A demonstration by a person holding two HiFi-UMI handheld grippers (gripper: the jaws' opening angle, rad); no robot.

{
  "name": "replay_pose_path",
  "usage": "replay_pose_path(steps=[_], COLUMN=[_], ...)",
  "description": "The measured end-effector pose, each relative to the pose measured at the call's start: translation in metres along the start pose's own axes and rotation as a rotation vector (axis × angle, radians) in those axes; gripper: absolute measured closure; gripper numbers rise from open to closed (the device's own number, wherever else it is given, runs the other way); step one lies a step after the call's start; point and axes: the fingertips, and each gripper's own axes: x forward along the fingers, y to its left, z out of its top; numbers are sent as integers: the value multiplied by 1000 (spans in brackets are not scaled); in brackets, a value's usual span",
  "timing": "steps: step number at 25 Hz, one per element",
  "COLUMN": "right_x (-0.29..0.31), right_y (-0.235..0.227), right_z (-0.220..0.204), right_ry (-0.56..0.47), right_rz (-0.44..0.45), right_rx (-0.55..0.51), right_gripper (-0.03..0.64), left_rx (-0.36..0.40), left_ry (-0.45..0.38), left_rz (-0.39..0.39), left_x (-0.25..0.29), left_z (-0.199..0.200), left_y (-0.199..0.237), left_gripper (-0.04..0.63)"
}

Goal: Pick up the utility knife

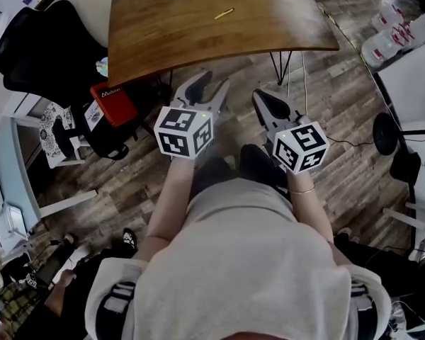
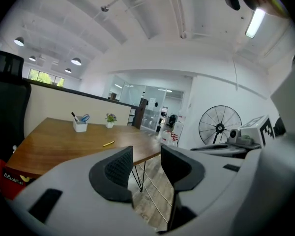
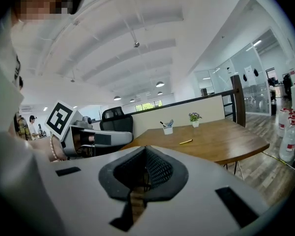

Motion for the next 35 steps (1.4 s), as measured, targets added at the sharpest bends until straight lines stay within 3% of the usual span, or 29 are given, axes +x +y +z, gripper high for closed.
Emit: replay_pose_path(steps=[16, 30, 35], right_x=[103, 194, 222], right_y=[-56, -161, -194], right_z=[12, 81, 100], right_ry=[37, 0, -10], right_rz=[80, 176, 210], right_rx=[24, 3, -12], right_gripper=[606, 606, 606], left_rx=[-41, -21, -44], left_ry=[49, 43, 4], left_rz=[58, 124, 147], left_x=[59, 180, 215], left_z=[3, 71, 95], left_y=[66, 121, 137], left_gripper=[385, 370, 370])
